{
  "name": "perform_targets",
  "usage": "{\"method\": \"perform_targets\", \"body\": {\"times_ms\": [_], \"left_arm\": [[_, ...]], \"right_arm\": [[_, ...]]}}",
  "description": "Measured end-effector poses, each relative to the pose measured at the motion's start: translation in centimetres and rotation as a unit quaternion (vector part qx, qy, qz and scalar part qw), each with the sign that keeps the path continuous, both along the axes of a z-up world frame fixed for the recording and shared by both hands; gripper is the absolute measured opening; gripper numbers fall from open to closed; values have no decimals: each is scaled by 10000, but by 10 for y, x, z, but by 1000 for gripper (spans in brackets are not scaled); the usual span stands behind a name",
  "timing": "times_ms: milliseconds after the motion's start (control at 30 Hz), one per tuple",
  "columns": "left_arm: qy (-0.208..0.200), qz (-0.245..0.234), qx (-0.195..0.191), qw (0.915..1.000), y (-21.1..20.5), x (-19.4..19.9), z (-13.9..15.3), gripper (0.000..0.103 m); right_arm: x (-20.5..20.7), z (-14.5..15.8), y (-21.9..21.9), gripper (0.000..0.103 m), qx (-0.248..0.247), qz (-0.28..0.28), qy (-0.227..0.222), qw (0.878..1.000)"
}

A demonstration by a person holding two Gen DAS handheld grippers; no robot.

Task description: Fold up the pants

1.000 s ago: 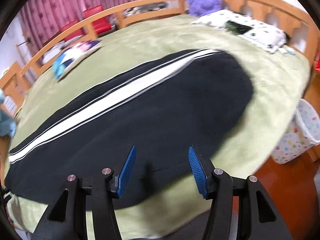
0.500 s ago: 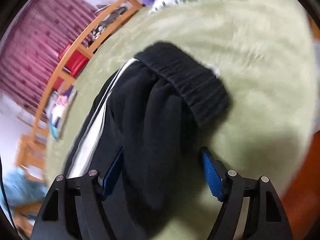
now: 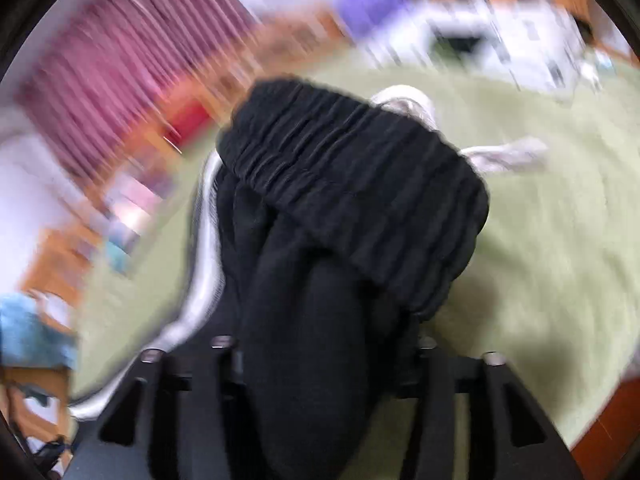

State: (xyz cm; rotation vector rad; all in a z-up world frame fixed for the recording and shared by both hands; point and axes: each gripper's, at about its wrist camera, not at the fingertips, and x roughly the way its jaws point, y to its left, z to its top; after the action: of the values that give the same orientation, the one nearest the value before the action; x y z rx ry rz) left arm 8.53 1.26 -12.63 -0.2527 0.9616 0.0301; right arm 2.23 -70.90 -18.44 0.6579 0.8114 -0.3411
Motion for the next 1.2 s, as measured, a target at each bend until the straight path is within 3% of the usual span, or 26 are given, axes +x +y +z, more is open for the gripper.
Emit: {"method": "perform_targets", "body": {"times_ms": [67,133,300,433,567,667,767,900,1100,1133,1167,1200], "left_arm": [[-2,-28,-15,10000,4,-2,0,59],[-95,-15,79,9999,11,-5,3,59],[-57,-32,32,10000,27,1,-2,59],[108,-80,272,9995,36,13,-6,59],[68,-126,463,9988,46,22,-2,59],[-2,-98,549,9984,55,27,0,59],[19,-48,461,9989,63,33,-2,59],[60,-61,281,9996,71,41,-6,59],[70,-225,323,9992,70,45,-10,59],[58,-244,332,9991,70,44,-11,59],[55,-248,331,9991,71,44,-12,59],[62,-253,329,9991,71,43,-13,59]], "right_arm": [[1,-34,-5,51,252,-39,781,9966],[-24,-31,0,57,154,-194,493,9985],[-47,13,36,58,-928,-247,637,9933],[-23,59,84,60,-1670,417,273,9847],[41,73,141,61,-2036,1363,-72,9695],[96,63,172,61,-1799,2153,-70,9598],[141,42,208,61,-1689,2919,-1,9414],[172,17,246,69,-1623,3584,121,9193],[201,-25,286,69,-2091,4231,724,8786],[202,-27,291,59,-2195,4278,743,8737],[196,-26,291,40,-2199,4352,707,8702],[194,-24,291,5,-2202,4412,680,8673]]}}
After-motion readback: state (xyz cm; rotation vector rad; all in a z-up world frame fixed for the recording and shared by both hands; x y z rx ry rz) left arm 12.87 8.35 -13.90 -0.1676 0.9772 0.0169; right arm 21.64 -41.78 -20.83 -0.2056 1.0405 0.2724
